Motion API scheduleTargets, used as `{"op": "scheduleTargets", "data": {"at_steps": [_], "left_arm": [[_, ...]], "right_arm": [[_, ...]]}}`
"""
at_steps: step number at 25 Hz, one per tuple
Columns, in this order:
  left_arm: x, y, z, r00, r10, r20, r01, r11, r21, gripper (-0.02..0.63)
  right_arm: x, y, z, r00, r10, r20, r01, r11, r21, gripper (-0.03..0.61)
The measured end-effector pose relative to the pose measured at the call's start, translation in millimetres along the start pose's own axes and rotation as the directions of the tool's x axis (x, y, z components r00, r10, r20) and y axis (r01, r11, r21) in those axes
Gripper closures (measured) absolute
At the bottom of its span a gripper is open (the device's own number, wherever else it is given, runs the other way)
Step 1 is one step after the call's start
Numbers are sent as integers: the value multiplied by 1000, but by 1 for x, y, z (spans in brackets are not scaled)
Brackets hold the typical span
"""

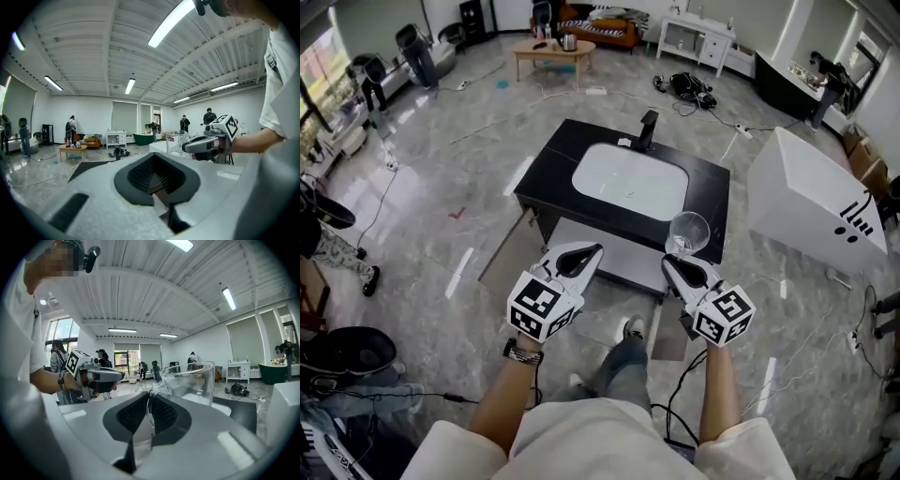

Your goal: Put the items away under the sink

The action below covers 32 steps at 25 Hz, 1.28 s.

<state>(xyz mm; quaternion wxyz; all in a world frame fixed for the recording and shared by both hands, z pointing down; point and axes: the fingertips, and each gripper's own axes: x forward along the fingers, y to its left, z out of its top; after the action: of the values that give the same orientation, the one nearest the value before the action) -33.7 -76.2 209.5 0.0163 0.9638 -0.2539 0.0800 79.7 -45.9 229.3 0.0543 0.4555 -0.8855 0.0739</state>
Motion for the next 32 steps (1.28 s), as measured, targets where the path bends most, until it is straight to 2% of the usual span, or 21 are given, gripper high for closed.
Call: {"op": "scheduleTargets", "data": {"at_steps": [6,13,18,23,28,32], "left_arm": [[-38,-7,-3,1000,2,16,-2,1000,14,611],[-44,-6,-13,1000,1,25,-1,1000,18,611],[-29,8,-17,1000,-5,28,5,1000,14,611],[-11,19,-28,999,-31,19,30,998,51,611],[24,36,-68,999,-52,16,51,997,53,611],[57,49,-104,997,-70,15,69,996,62,611]], "right_arm": [[-3,46,11,999,3,35,-3,1000,-18,552],[-1,63,10,998,-8,64,10,999,-44,552],[13,56,0,999,-8,54,12,998,-64,551],[33,50,-12,998,1,65,4,997,-72,552],[49,28,-44,995,-8,97,14,998,-59,549],[65,2,-81,998,-18,67,24,996,-85,551]]}}
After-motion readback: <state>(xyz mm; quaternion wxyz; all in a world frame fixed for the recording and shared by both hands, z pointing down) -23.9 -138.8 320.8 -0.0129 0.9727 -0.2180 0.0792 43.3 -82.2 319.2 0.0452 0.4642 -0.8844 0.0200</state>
